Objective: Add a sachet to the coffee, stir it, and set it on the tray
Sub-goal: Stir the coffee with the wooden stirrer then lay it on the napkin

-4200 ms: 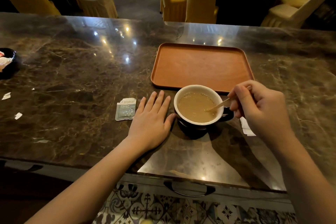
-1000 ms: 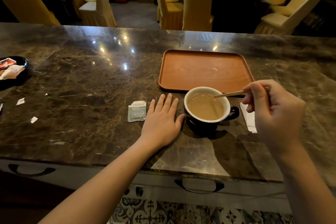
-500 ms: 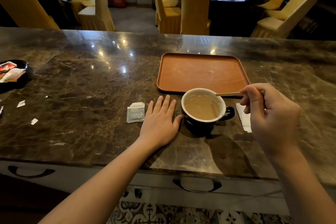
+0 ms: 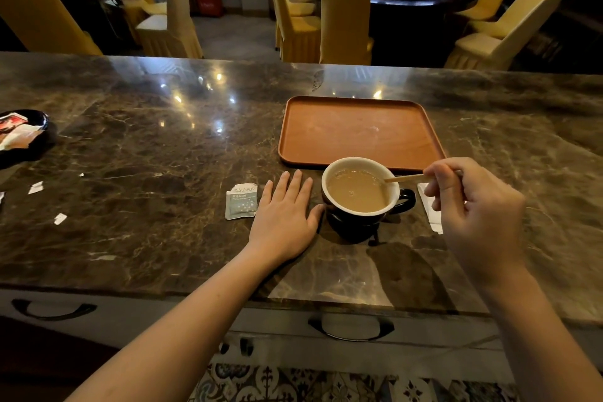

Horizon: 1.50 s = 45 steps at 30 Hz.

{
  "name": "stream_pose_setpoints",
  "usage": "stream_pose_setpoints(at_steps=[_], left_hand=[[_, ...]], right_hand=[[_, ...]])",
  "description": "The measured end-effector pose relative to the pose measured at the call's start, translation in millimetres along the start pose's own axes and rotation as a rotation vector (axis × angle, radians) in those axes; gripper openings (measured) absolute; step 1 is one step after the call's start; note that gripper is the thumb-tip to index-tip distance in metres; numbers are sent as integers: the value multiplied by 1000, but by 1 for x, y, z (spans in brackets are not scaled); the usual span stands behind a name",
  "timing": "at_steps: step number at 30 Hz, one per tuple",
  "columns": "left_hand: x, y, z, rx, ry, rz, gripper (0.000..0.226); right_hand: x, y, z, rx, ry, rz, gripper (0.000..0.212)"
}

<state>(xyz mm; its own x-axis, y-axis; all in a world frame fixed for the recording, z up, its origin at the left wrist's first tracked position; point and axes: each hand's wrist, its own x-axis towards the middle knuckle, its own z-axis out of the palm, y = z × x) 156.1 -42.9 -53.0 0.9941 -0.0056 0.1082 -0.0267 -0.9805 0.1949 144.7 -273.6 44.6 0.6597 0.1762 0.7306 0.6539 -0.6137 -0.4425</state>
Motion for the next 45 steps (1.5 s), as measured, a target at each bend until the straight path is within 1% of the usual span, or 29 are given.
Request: stream_pose_setpoints(at_steps=[8,11,15,19,24,26,28,30,33,35,38,41,45], left_hand=[[0,0,-1,-5,-4,-4,62],[0,0,-1,-12,-2,-4,62],[0,1,-1,-17,-1,-5,62],[-1,1,-2,-17,1,-4,62],[-1,1,-2,-11,-7,-2,62],[-1,1,-2,-11,-8,-3,62],[0,0,-2,-8,-8,-5,62],[0,1,-2,-5,-9,0,62],[0,0,-1,-1,-6,0,63],[0,-1,-1,6,-5,-3,63],[1,-1,0,10,-7,-2,63],[1,-1,0,16,-4,-5,64],[1,-2,1,16,-2,-8,63]], right_hand=[[-6,-11,-11,-52,-17,-17,24],[-9,-14,-14,-68,1,-31,23],[-14,-15,-17,-15,45,-2,24],[-18,-14,-16,38,2,32,22],[-23,-9,-25,118,0,169,19],[-25,-7,-30,199,8,258,18],[-28,-2,-37,321,43,372,19],[-32,8,-45,351,107,435,20],[-39,29,-54,211,198,442,19],[-45,43,-52,118,220,443,18],[-56,54,-41,-33,168,380,23],[-62,53,-26,-153,108,275,17],[-65,50,-19,-207,-7,221,17]])
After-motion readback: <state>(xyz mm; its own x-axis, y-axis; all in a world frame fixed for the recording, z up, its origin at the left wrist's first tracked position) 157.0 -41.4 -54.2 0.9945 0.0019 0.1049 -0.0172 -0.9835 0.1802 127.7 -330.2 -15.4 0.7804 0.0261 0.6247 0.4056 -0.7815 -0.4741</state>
